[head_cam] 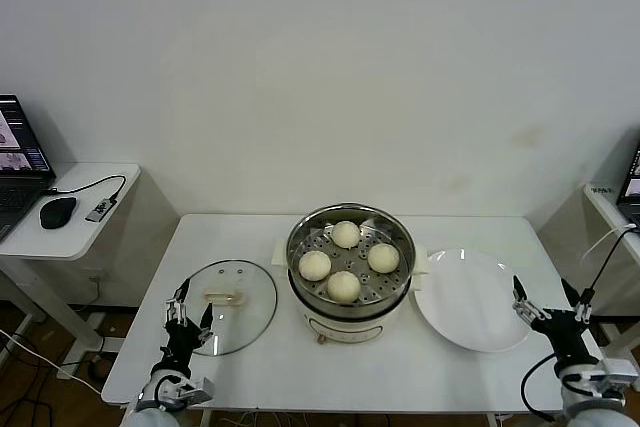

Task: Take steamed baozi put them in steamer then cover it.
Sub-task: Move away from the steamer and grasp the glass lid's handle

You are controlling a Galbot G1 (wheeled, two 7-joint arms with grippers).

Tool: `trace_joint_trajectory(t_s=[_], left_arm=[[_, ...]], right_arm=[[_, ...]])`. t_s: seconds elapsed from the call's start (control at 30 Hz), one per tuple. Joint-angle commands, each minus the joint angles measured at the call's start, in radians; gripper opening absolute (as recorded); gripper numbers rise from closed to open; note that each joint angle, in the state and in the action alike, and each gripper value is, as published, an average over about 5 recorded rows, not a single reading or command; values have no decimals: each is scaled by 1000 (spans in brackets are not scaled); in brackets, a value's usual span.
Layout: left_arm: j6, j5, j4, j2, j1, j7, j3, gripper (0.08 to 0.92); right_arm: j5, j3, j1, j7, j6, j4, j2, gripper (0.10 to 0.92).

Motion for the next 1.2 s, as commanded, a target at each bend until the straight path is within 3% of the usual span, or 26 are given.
trace_joint_trajectory(t_s=[0.03,0.4,1.2], left_arm=[[-69,205,202,49,-116,-53,50,823],[-41,274,306,22,-196,-88,73,823],[7,302,403,-18,-312,-91,82,823]], right_arm=[[-23,19,-22,12,3,3,29,823],[-33,26,-25,13,-2,6,42,823],[-33,46,-30,14,7,-6,58,823]])
